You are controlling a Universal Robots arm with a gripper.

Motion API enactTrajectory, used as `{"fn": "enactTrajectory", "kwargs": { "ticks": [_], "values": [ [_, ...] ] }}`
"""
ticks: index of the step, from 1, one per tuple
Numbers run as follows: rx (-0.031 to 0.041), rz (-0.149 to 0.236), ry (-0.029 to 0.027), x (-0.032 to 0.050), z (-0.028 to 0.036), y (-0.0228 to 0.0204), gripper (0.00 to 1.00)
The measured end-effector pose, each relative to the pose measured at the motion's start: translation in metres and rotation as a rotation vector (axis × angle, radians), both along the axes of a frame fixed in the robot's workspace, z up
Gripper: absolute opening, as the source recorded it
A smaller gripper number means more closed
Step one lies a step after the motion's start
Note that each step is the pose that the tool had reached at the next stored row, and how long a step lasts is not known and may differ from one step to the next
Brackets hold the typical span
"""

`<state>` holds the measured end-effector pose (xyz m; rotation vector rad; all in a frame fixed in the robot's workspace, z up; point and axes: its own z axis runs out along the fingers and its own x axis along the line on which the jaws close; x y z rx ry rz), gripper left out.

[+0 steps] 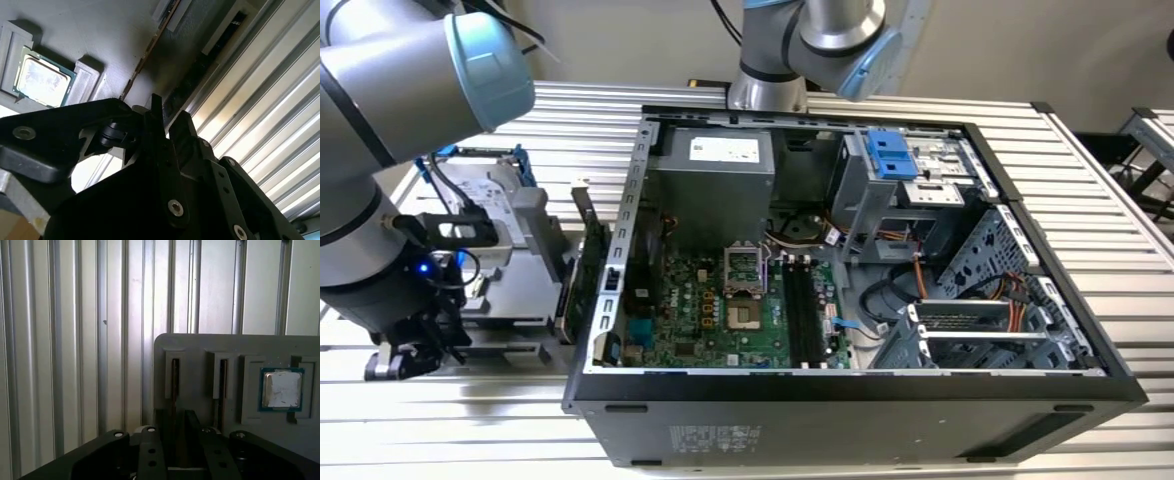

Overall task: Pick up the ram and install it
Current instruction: 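Pick up the ram and move it above insertion slot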

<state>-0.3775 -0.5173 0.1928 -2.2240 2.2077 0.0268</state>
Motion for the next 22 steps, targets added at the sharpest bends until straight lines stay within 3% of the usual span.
{"fn": "enactTrajectory", "kwargs": {
  "ticks": [22],
  "values": [
    [0.0001,0.000,0.0015,0.0000,0.0000,-0.0004,0.00]
  ]
}}
